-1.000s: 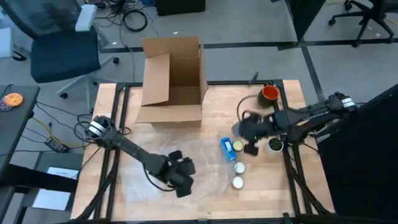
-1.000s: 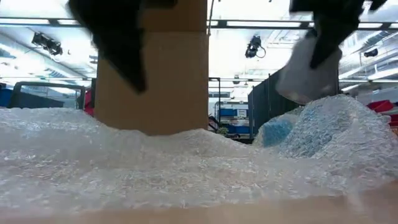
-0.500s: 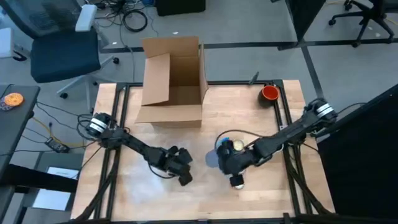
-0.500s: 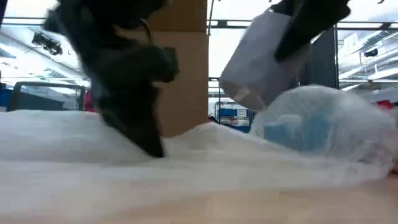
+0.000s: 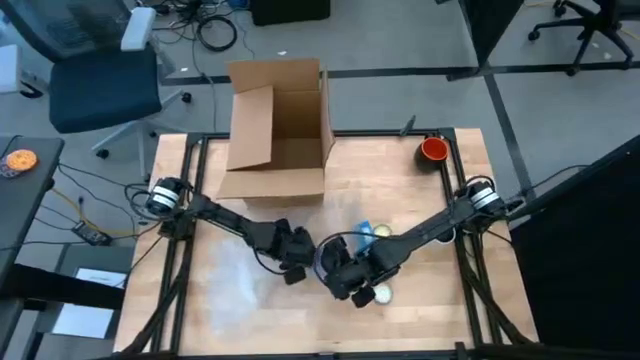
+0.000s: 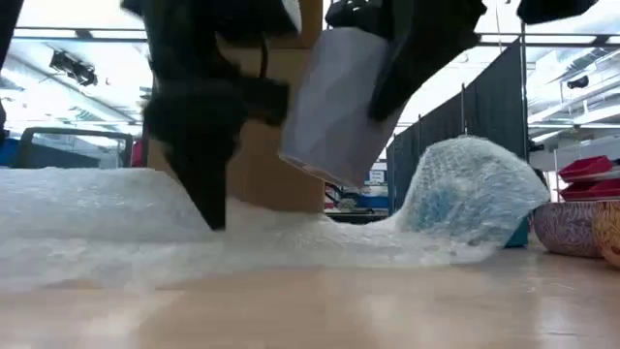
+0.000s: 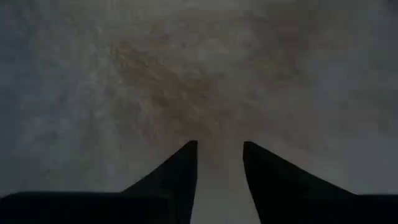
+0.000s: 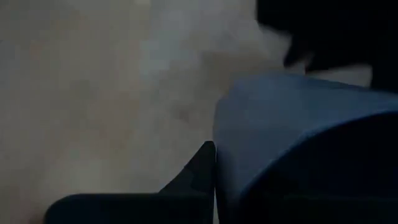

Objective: Wrap mug
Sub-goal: Wrap the blue mug with the bubble wrap

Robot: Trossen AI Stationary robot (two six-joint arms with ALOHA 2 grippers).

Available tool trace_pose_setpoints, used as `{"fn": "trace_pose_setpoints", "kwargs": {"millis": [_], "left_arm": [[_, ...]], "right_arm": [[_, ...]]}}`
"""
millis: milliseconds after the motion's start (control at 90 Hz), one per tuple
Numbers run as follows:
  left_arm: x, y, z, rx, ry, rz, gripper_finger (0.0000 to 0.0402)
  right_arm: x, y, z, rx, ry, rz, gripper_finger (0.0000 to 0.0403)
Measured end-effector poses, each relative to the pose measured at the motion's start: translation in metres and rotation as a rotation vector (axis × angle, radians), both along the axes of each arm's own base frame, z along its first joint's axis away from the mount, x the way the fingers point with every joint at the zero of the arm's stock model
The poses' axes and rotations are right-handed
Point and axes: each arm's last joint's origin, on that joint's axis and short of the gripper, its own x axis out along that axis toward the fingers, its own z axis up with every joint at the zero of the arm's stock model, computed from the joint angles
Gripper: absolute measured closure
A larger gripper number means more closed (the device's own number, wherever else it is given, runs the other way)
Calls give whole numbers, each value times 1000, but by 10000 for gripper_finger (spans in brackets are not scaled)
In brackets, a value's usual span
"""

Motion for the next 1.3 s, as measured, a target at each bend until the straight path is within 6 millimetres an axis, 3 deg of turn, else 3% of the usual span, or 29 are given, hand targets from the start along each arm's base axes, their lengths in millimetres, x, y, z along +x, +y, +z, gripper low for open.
{"fn": "trace_pose_setpoints", "kwargs": {"millis": [222,389,556,756,956,1300], "left_arm": [[-18,-43,51,96,95,-64,286],[-48,-70,68,235,139,-46,286],[-76,-94,66,273,160,-1,286],[-87,-107,58,290,95,17,286],[-83,-110,46,251,41,34,286],[-58,-107,35,174,-107,-2,286]], "right_arm": [[3,6,2,28,-52,2,403],[20,3,0,52,-153,22,403],[45,-12,-16,106,-204,18,403],[55,-22,-48,98,-113,5,403],[45,-21,-47,77,-34,-10,403],[19,-7,-17,86,174,-48,402]]}}
